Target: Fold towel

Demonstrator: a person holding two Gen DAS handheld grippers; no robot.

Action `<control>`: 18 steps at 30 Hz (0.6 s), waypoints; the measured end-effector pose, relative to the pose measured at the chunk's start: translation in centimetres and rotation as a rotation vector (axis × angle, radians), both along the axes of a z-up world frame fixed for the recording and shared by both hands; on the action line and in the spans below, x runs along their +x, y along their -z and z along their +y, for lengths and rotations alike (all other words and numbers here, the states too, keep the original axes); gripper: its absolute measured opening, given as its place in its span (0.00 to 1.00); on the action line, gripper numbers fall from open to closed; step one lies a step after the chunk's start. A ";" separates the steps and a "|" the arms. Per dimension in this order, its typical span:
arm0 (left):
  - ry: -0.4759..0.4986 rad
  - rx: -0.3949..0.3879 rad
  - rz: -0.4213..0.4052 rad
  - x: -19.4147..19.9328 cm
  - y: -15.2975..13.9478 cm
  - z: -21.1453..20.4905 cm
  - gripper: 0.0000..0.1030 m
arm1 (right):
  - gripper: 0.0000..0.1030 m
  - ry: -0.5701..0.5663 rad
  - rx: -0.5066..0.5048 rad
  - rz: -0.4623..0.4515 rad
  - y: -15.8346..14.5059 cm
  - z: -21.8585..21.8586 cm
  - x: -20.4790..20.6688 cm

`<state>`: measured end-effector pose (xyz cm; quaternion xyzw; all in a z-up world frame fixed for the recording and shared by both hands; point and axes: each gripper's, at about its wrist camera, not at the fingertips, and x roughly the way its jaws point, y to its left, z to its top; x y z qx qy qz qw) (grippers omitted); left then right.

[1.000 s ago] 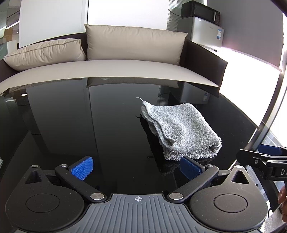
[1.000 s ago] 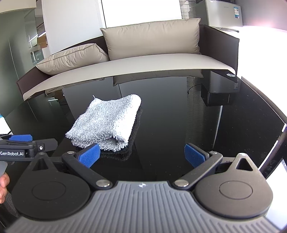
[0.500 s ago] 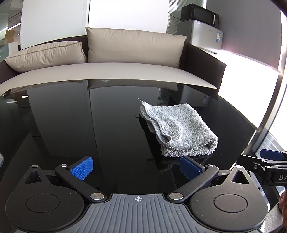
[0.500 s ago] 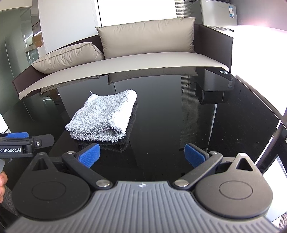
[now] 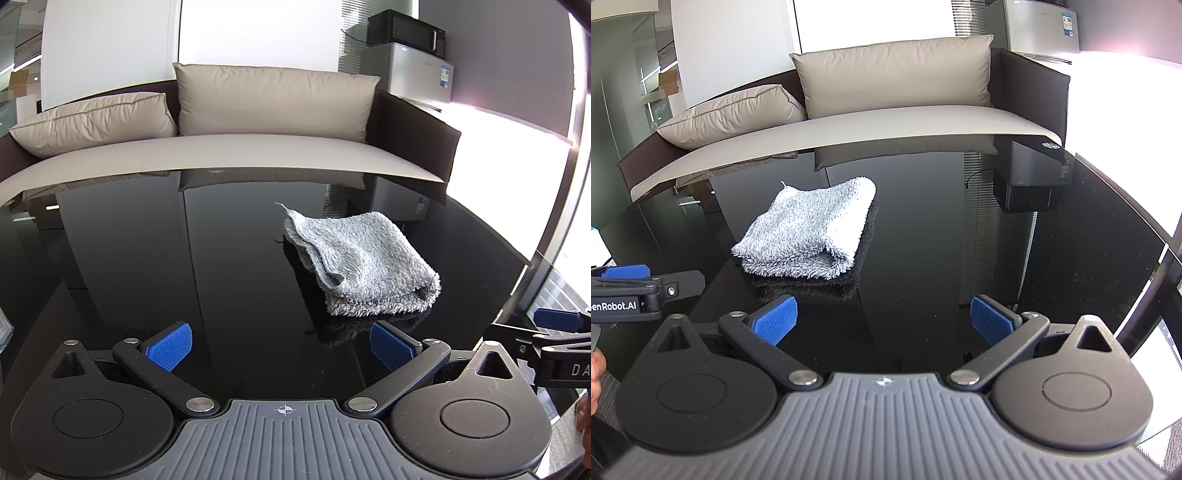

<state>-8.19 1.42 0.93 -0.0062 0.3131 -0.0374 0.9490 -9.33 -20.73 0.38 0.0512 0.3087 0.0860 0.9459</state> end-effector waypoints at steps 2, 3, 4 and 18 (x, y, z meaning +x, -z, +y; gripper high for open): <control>0.003 -0.002 -0.001 -0.1 0.0 0.0 0.99 | 1.00 -0.001 -0.001 -0.001 0.0 0.0 -0.1; 0.003 -0.003 -0.002 -0.1 -0.1 0.0 0.99 | 1.00 -0.002 -0.001 -0.001 0.0 0.1 -0.1; 0.003 -0.002 -0.003 -0.2 -0.1 0.0 0.99 | 1.00 -0.004 -0.001 -0.001 0.0 0.1 -0.1; 0.011 0.000 -0.011 -0.3 -0.1 0.0 0.99 | 1.00 -0.007 0.003 -0.001 0.0 0.1 -0.2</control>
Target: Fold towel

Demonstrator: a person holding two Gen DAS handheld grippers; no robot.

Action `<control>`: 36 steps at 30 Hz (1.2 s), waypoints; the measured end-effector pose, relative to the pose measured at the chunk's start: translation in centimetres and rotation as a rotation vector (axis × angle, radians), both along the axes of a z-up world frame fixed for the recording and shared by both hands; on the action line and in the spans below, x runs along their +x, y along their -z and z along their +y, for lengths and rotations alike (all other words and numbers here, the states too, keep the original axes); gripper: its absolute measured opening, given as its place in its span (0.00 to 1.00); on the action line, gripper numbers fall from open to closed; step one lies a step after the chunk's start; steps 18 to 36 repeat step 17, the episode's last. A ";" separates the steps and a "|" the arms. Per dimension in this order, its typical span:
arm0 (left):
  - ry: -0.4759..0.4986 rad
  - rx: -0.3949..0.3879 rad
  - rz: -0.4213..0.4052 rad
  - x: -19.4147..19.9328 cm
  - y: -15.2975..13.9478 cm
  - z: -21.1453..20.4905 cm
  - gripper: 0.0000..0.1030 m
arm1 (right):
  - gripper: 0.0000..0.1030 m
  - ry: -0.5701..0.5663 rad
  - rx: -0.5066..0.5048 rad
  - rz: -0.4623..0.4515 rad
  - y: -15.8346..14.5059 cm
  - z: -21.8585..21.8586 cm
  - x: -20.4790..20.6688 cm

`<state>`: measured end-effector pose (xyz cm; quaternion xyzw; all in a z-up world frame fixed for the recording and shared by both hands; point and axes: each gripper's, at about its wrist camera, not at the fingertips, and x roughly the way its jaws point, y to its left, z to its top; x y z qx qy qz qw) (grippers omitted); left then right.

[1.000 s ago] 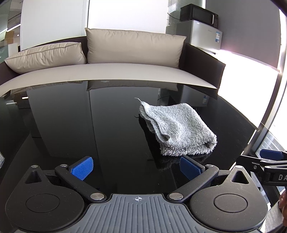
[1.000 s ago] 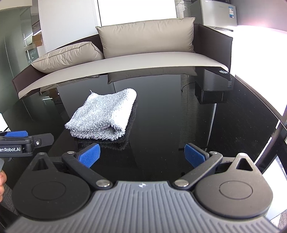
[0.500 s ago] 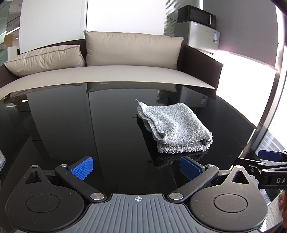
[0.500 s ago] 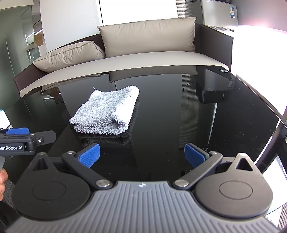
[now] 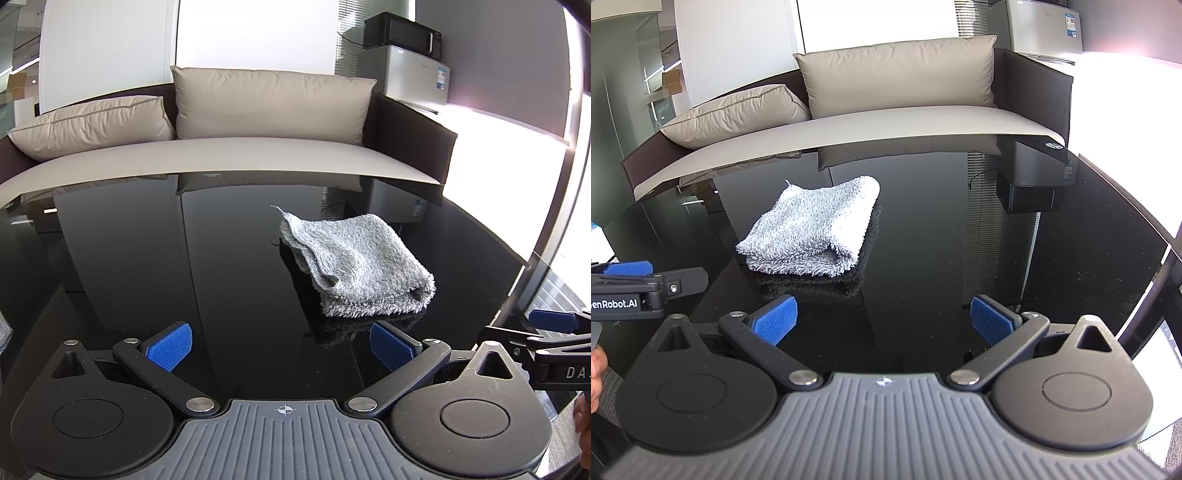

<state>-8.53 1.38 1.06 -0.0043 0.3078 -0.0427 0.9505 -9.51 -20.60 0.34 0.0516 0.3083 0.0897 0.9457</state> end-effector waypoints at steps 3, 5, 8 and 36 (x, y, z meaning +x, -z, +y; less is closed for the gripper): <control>0.002 -0.005 -0.002 0.0 0.0 0.0 0.99 | 1.00 -0.004 -0.002 0.001 0.1 0.1 -0.1; 0.002 -0.010 -0.005 -0.1 0.0 0.0 0.99 | 1.00 -0.008 -0.001 -0.002 0.1 0.0 -0.2; 0.006 -0.013 -0.004 -0.1 0.0 0.0 0.99 | 1.00 -0.002 0.007 -0.003 0.0 0.0 -0.2; 0.003 -0.016 0.002 0.0 0.0 0.1 0.99 | 1.00 -0.001 0.006 0.000 0.0 0.0 -0.2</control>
